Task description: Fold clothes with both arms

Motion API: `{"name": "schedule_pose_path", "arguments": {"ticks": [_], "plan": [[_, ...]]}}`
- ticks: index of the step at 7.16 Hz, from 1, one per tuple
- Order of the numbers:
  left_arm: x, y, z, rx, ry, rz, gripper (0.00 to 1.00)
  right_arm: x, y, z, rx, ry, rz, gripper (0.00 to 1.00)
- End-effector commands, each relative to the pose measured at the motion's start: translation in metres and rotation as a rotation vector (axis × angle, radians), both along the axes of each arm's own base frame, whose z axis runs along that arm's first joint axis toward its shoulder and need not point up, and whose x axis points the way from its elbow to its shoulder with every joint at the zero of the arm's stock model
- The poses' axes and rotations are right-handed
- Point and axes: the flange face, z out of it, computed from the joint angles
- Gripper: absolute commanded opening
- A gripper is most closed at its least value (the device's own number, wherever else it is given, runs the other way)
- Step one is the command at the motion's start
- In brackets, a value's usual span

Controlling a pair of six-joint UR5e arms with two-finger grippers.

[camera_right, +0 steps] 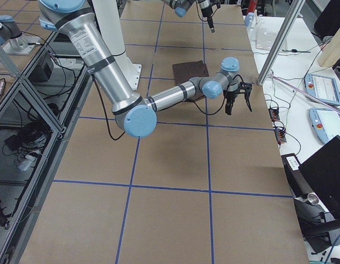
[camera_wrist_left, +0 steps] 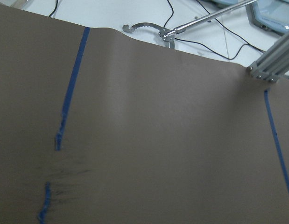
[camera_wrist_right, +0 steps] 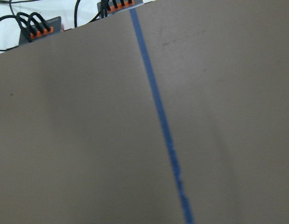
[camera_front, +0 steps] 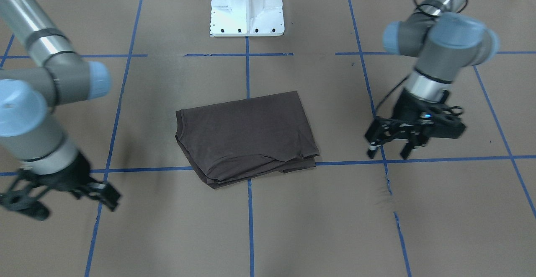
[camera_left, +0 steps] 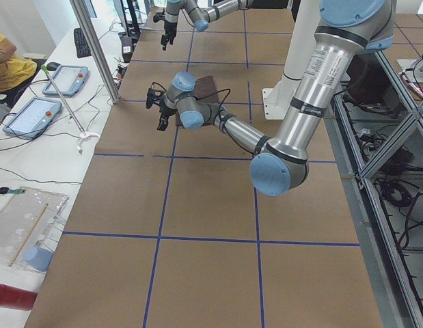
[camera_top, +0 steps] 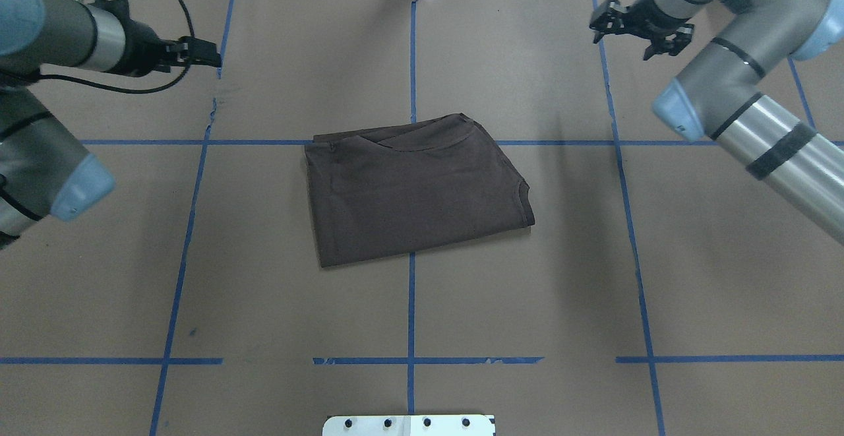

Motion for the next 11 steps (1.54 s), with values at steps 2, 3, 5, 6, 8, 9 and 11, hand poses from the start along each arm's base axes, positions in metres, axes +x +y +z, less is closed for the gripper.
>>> {"name": "schedule_pose_path", "arguments": {"ticks": [2, 3, 5, 6, 8, 9, 11], "plan": [[-0.169, -0.015, 0.066, 0.146, -0.133, 0.181, 1.00, 0.227, 0.016, 0.108, 0.144, 0.023, -0.256, 1.00], [-0.192, -0.018, 0.072, 0.153, -0.186, 0.204, 1.00, 0.272, 0.025, 0.122, 0.170, 0.033, -0.315, 1.00], [-0.218, -0.026, 0.075, 0.125, -0.249, 0.247, 1.00, 0.318, 0.046, 0.124, 0.166, 0.051, -0.371, 1.00], [-0.218, -0.029, 0.073, 0.126, -0.249, 0.247, 1.00, 0.319, 0.052, 0.107, 0.175, 0.052, -0.371, 1.00], [-0.217, -0.027, 0.074, 0.102, -0.231, 0.255, 1.00, 0.320, 0.063, 0.122, 0.142, 0.049, -0.370, 1.00], [-0.216, -0.023, 0.072, 0.069, -0.214, 0.271, 1.00, 0.320, 0.070, 0.134, 0.119, 0.045, -0.365, 1.00], [-0.276, -0.021, 0.088, -0.025, -0.217, 0.191, 1.00, 0.320, 0.078, 0.142, 0.104, 0.045, -0.358, 1.00]]}}
